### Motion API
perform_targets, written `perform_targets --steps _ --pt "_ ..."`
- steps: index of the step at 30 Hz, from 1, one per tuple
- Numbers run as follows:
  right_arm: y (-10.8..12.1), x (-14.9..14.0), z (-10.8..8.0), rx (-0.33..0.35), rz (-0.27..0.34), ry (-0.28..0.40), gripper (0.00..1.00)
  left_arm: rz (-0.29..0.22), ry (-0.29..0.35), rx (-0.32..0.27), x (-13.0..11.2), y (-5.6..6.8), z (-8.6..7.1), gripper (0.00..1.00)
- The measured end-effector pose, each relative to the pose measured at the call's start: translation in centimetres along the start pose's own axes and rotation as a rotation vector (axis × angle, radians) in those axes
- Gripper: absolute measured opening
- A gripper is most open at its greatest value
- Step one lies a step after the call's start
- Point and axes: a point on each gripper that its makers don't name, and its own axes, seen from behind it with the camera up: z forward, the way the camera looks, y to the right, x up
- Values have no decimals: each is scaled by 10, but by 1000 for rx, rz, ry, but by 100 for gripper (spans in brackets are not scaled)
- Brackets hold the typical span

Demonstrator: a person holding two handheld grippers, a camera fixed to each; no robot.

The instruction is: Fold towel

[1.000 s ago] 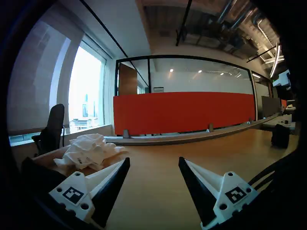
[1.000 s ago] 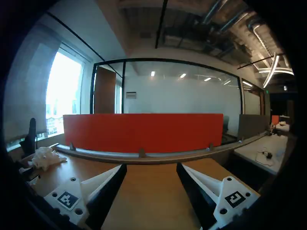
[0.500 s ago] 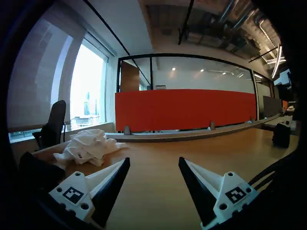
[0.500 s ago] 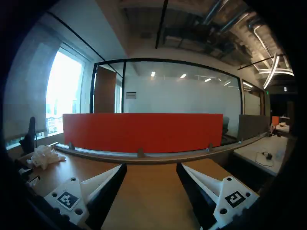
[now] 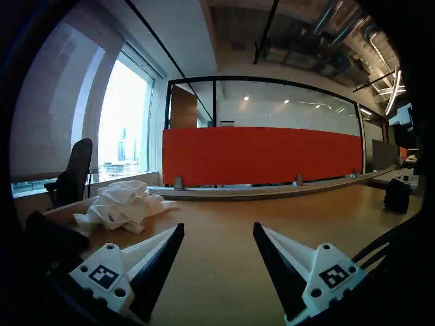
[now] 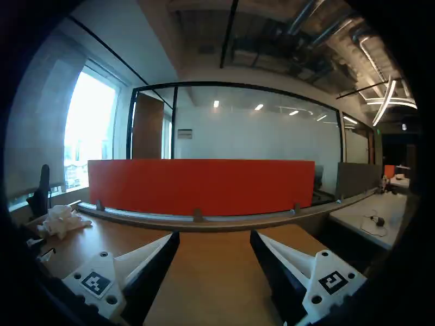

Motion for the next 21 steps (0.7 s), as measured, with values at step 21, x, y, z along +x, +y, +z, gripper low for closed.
perform_targets --steps 21 --pt "11 0 0 -7 2 8 100 0 -1 -2 -3 0 1 94"
